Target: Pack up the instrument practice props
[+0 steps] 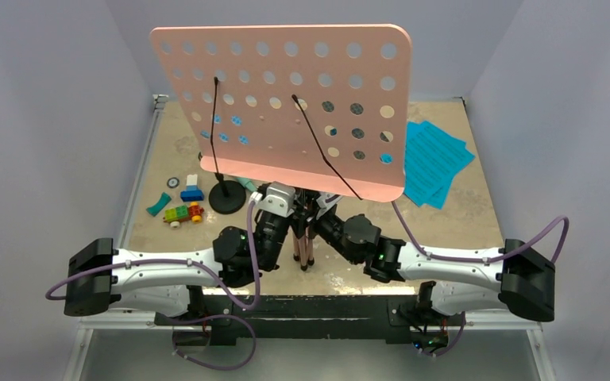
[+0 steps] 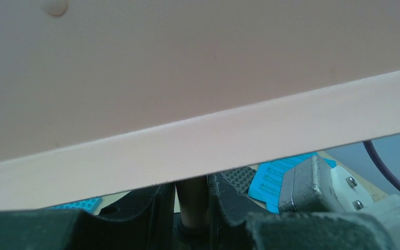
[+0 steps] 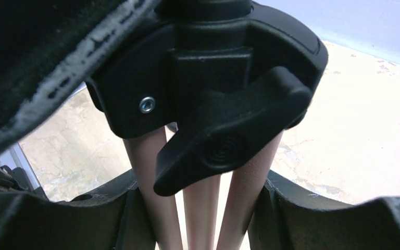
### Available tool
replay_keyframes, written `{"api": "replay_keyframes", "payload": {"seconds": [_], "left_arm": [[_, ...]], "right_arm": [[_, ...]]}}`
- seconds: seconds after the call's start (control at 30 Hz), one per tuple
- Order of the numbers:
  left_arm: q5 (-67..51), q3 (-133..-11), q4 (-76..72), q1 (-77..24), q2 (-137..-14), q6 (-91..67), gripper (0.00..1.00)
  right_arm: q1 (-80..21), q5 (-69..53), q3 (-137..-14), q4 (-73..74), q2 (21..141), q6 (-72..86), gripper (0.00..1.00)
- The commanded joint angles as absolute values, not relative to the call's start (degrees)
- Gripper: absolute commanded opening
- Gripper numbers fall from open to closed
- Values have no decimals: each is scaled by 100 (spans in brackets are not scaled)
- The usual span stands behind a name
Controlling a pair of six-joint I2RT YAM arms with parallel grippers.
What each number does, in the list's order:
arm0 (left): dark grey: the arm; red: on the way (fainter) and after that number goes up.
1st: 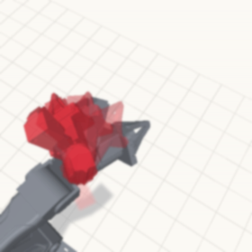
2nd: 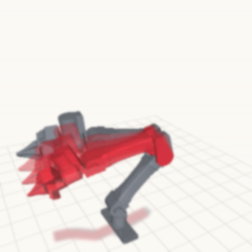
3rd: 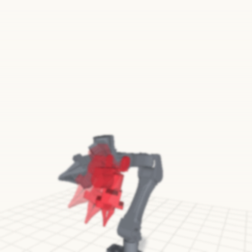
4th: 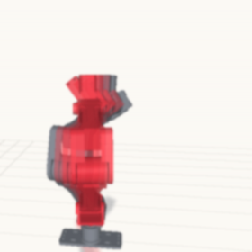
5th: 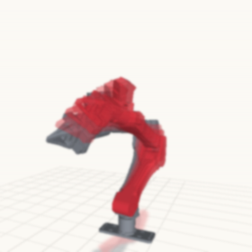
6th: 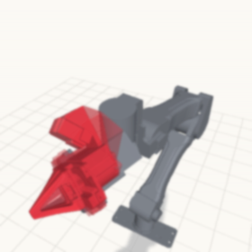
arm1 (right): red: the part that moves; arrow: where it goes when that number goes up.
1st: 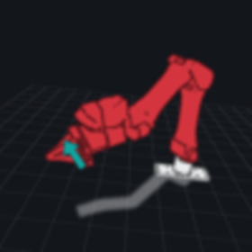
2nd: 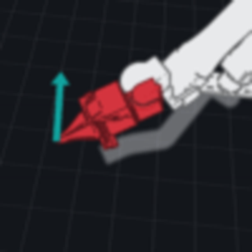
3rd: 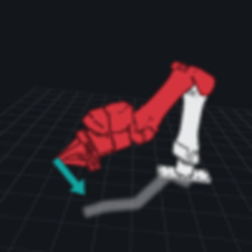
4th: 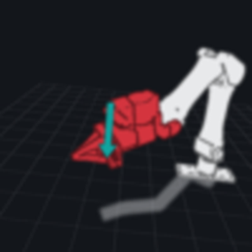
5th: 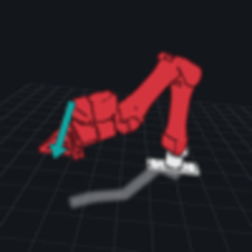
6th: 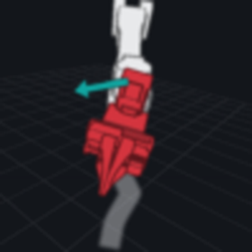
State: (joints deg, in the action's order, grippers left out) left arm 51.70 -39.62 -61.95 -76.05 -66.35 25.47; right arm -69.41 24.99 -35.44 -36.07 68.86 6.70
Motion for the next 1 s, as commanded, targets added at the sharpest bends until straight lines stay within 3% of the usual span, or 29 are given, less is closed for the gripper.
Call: {"api": "replay_keyframes", "payload": {"seconds": [0.0, 0.1, 0.27, 0.43, 0.57, 0.87, 0.97], "left_arm": [[5038, -4120, -6808, -7620, -6731, 3497, 0], [5014, -4140, -7042, -7620, -6788, 3767, 2], [4916, -4106, -7006, -7620, -6793, 3832, 43], [4962, -4109, -6984, -7620, -6807, 3815, 66], [5073, -4104, -6932, -7620, -6808, 3805, 73], [5259, -3820, -6661, -7625, -6631, 3543, 79], [5303, -3665, -6197, -7650, -6450, 3159, 91]], "right_arm": [[-6952, 2373, -3889, -3483, 6391, 628, 0], [-6952, 2296, -3851, -3499, 6240, 508, 0], [-6961, 2251, -3657, -3747, 6111, 422, 0], [-6969, 2264, -3520, -3915, 6046, 426, 0], [-6970, 2293, -3404, -4040, 5973, 511, 0], [-6982, 2503, -3244, -4158, 5777, 641, 0], [-6985, 2691, -3262, -4101, 5731, 665, 0]]}}
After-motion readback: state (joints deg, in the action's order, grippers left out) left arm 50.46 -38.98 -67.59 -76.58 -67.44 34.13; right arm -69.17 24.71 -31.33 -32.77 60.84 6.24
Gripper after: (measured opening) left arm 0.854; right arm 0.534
